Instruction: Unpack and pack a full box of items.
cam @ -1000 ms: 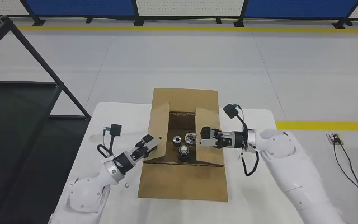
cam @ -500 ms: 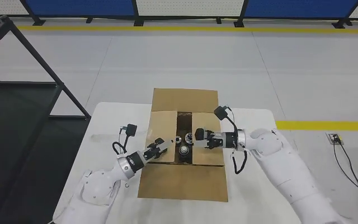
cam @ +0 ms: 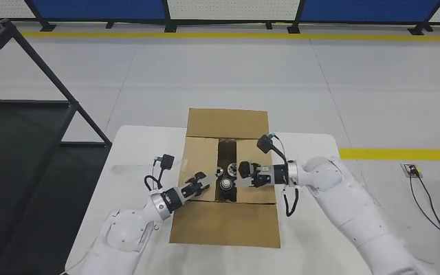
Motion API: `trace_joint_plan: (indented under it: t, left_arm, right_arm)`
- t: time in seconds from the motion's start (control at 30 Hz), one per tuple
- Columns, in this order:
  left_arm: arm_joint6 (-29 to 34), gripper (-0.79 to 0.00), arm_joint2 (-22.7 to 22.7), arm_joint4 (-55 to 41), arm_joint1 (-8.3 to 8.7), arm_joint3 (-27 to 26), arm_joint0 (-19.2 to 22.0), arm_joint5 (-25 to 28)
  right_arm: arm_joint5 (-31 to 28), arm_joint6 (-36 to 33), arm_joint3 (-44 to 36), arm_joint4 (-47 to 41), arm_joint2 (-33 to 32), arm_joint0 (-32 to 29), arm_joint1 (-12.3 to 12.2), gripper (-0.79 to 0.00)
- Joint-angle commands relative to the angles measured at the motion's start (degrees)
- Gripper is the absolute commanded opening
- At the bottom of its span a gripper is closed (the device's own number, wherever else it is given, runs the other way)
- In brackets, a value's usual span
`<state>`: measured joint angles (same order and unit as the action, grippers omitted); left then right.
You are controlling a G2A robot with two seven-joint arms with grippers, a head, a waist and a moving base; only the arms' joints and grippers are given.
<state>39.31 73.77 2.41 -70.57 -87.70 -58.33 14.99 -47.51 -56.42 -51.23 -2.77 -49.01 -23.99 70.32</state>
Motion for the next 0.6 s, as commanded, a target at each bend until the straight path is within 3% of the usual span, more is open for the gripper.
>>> trace_joint_plan:
  t: [0.0, 0.3, 0.57]
  left_arm:
    - [-0.3, 0.000, -0.2, 0.1, 0.01, 0.1, 0.0, -0.1]
    - [-1.2, 0.000, 0.0, -0.8, 0.20, -1.7, -0.6, 0.7]
    - [1.0, 0.000, 5.8, -6.9, 1.22, -10.3, -4.1, 4.4]
  right_arm:
    - [0.4, 0.4, -0.1, 1.0, 0.2, 0.1, 0.1, 0.000]
    - [-2.0, 2.2, -1.1, 0.5, -0.8, -0.6, -0.4, 0.000]
    - [-4.5, 4.2, -5.3, -0.2, -4.6, -2.5, -2.2, 0.000]
